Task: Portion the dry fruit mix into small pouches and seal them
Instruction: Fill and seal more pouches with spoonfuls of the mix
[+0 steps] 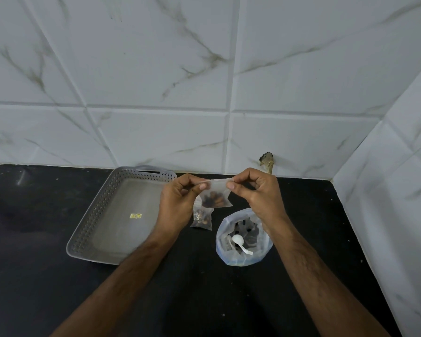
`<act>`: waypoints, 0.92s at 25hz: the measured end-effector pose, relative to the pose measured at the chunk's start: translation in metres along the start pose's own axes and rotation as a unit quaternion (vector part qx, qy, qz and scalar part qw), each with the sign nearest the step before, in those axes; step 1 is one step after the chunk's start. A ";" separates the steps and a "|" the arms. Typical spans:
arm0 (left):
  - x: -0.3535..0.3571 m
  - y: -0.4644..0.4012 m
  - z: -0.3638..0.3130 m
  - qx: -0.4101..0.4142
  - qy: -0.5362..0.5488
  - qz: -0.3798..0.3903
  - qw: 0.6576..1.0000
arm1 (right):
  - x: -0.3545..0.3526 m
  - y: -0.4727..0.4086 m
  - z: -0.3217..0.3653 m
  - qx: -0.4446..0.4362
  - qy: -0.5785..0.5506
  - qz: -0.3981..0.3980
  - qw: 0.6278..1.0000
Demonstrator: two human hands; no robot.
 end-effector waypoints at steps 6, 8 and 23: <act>-0.012 -0.004 0.026 -0.032 0.016 -0.036 0.999 | 0.004 -0.008 -0.026 0.019 -0.006 0.000 1.000; -0.017 -0.006 0.036 -0.043 0.014 -0.035 0.998 | 0.008 -0.016 -0.039 0.029 0.010 0.007 0.999; -0.010 0.012 0.175 -0.242 -0.228 0.025 0.943 | 0.054 -0.068 -0.143 0.179 0.376 0.305 0.856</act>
Point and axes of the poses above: each hand's wrist, its own y-axis away from the middle knuckle, its own x-axis out of the palm, z = x × y, the point moved 5 cm from there along -y, towards the middle knuckle, and after that the axes turned 9 degrees about z, right-handed, at the moved point
